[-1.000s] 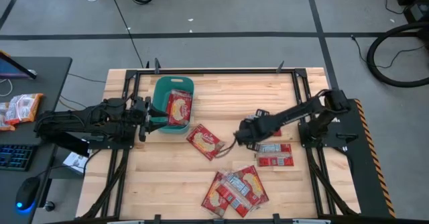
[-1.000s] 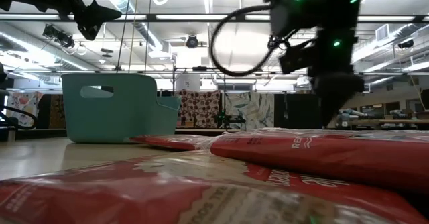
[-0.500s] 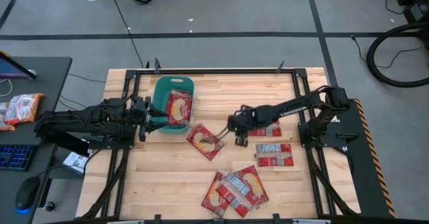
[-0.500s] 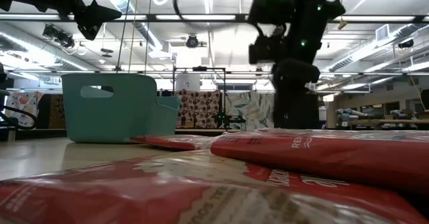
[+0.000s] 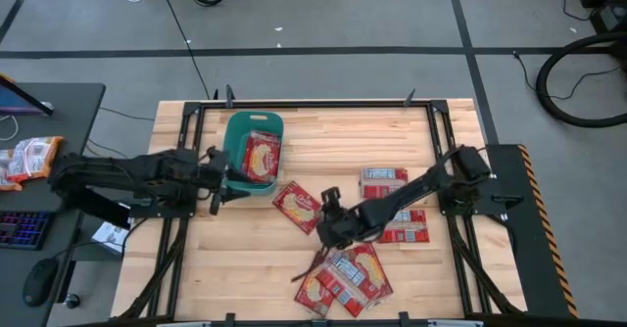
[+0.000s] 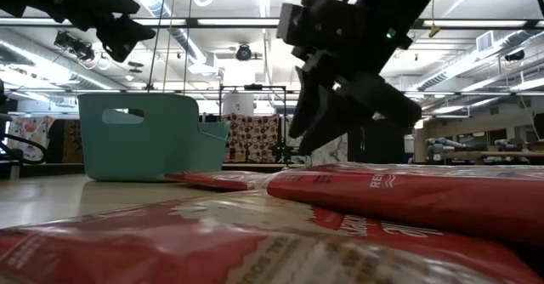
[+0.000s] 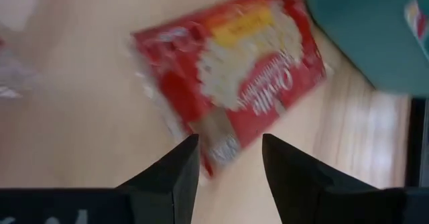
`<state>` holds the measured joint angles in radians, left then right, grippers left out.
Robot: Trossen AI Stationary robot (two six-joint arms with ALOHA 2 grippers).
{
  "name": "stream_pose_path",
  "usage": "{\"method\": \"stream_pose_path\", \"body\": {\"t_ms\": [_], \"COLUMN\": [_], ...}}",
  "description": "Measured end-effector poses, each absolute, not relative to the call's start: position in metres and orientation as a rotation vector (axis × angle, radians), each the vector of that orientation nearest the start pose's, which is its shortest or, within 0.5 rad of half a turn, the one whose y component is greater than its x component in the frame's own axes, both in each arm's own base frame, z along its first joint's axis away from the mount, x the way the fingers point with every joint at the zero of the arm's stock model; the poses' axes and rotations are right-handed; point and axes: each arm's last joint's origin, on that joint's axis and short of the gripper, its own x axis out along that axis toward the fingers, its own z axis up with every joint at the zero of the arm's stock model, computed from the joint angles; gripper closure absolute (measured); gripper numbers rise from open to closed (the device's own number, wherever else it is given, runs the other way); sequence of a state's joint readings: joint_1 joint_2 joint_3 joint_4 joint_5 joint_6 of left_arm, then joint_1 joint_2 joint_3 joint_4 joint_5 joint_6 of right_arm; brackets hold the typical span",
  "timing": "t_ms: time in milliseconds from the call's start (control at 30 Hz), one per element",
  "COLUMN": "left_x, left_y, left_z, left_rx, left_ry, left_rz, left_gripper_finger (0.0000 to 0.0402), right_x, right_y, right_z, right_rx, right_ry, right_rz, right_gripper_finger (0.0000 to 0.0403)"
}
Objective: Sort popcorn bags into baskets
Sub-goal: Put the red popcorn bag into the green bin
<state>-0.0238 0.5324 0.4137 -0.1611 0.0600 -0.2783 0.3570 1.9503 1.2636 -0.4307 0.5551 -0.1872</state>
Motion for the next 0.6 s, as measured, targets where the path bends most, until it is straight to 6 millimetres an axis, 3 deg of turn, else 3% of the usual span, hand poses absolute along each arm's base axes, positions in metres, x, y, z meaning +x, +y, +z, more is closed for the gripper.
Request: {"method": "stream_pose_path", "body": {"t_ms": [200, 600], "left_x": [0.144, 0.161], "left_y": [-0.014, -0.044], "left_z": [0.235, 0.212], "left_rx": [-0.266, -0.066], "left_ry": [0.343, 0.479], "left_rz": [-0.082, 0.011], "left_gripper_finger": [0.0192, 0.0192], "right_x": [0.371, 0.364], "right_y": [0.136, 0.134], "right_z": [0.137, 0.137], "right_rx": [-0.711, -0.732], "right_ry": [1.052, 1.094], "right_rz": [-0.072, -0.176], "right_gripper_finger": [0.0232, 0.0231]}}
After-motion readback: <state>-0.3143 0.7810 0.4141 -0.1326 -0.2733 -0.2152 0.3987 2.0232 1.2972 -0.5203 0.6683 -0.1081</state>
